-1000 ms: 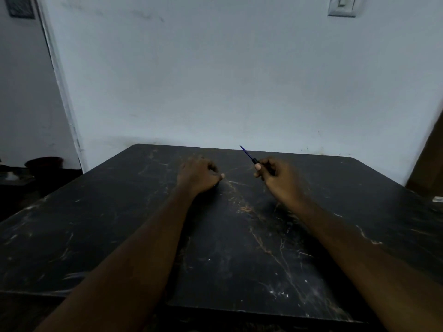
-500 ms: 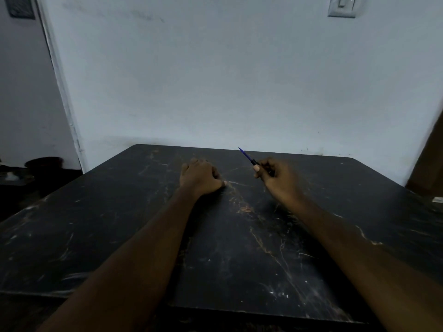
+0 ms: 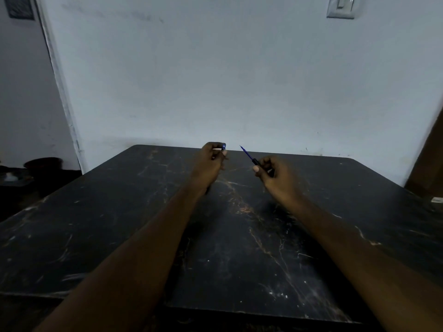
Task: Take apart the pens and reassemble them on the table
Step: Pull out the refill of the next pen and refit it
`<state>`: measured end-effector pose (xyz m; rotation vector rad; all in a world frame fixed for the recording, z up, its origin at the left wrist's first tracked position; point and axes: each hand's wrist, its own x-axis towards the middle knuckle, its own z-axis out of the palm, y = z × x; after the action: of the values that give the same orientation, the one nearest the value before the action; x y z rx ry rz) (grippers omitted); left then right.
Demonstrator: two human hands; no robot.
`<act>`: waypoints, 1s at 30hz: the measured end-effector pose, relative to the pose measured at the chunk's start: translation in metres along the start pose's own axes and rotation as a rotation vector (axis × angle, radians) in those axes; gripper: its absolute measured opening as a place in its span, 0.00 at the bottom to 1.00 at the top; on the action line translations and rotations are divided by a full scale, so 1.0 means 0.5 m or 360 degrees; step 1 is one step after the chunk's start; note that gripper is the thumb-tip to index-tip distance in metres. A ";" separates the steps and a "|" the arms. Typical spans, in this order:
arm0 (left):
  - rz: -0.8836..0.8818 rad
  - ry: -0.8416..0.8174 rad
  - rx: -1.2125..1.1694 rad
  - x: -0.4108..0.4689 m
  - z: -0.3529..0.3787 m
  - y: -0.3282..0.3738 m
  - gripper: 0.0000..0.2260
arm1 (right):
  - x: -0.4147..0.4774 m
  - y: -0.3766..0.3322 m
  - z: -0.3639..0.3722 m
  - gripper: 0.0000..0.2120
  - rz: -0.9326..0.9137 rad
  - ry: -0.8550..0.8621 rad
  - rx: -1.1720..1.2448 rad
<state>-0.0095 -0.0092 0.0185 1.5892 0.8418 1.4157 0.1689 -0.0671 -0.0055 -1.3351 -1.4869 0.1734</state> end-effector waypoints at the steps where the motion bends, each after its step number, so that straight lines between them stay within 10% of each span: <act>1: -0.0017 0.0009 -0.0089 0.001 -0.001 0.001 0.07 | 0.001 0.003 0.000 0.07 -0.0003 0.0000 -0.0003; 9: -0.0246 -0.0075 -0.0900 0.006 -0.012 0.014 0.02 | -0.001 0.004 0.005 0.05 -0.0057 -0.0120 0.0009; 21: -0.0247 -0.0219 -0.0728 -0.009 0.000 0.018 0.18 | -0.005 -0.003 0.004 0.08 -0.0043 -0.0138 0.0002; 30: -0.0216 -0.0256 -0.0744 -0.007 -0.003 0.014 0.10 | -0.003 -0.004 0.005 0.08 -0.0034 -0.0133 -0.0019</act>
<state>-0.0116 -0.0154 0.0231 1.2426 0.4693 1.2562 0.1655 -0.0678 -0.0060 -1.3354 -1.5736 0.2089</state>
